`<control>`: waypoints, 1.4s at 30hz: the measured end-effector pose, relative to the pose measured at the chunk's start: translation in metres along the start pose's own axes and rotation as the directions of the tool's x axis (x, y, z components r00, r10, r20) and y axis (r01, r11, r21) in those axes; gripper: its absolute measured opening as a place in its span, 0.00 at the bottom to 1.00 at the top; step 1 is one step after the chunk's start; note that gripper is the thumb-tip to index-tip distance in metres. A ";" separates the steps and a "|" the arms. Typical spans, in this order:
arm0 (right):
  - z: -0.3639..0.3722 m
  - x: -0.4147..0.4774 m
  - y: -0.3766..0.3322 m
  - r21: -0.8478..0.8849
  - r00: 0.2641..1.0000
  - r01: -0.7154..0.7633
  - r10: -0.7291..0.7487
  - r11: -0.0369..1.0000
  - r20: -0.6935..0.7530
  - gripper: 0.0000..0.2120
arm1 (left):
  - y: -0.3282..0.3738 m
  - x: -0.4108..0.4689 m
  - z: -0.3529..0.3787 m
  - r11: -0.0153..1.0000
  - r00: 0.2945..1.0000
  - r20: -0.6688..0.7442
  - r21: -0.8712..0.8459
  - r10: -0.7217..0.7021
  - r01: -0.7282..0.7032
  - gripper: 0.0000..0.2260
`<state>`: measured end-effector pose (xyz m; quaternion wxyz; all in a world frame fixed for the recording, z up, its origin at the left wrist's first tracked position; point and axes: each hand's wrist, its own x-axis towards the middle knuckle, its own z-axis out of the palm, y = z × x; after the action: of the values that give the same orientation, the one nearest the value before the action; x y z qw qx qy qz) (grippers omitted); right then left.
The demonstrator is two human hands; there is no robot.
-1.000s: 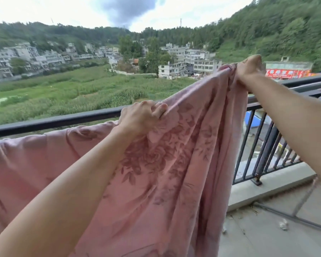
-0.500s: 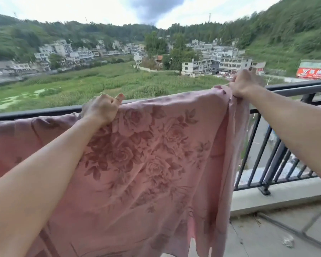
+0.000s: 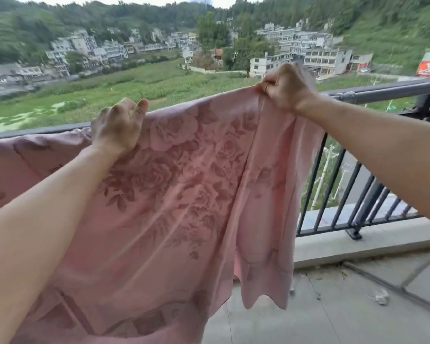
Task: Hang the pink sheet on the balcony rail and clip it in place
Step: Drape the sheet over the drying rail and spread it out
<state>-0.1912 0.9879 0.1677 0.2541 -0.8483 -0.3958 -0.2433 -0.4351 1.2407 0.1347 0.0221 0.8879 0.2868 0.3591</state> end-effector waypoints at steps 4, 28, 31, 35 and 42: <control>0.006 0.038 0.012 0.038 0.973 -0.230 0.229 0.973 0.007 0.17 | 0.007 0.007 0.005 1.000 1.000 0.019 0.014 0.008 -0.009 0.26; -0.053 0.009 0.142 0.429 0.874 -0.428 0.244 0.796 0.419 0.08 | 0.207 -0.051 0.084 0.887 0.878 -0.145 -0.013 0.455 -0.462 0.17; -0.054 0.018 0.170 0.463 0.871 -0.425 0.213 0.778 0.442 0.09 | 0.268 -0.063 0.113 0.889 0.878 -0.154 0.006 0.453 -0.458 0.23; -0.051 0.028 0.197 0.493 0.867 -0.373 0.106 0.786 0.486 0.10 | 0.321 -0.052 0.156 0.948 0.936 -0.155 0.026 0.317 -0.317 0.34; -0.045 0.034 0.196 0.541 0.827 -0.200 -0.155 0.817 0.540 0.11 | 0.316 -0.050 0.138 0.949 0.911 -0.275 0.017 0.308 -0.316 0.06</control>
<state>-0.0260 0.8695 0.1757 0.3736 -0.7687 -0.4966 0.1514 -0.2178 0.9734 0.0786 -0.0632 0.8636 0.1366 0.4812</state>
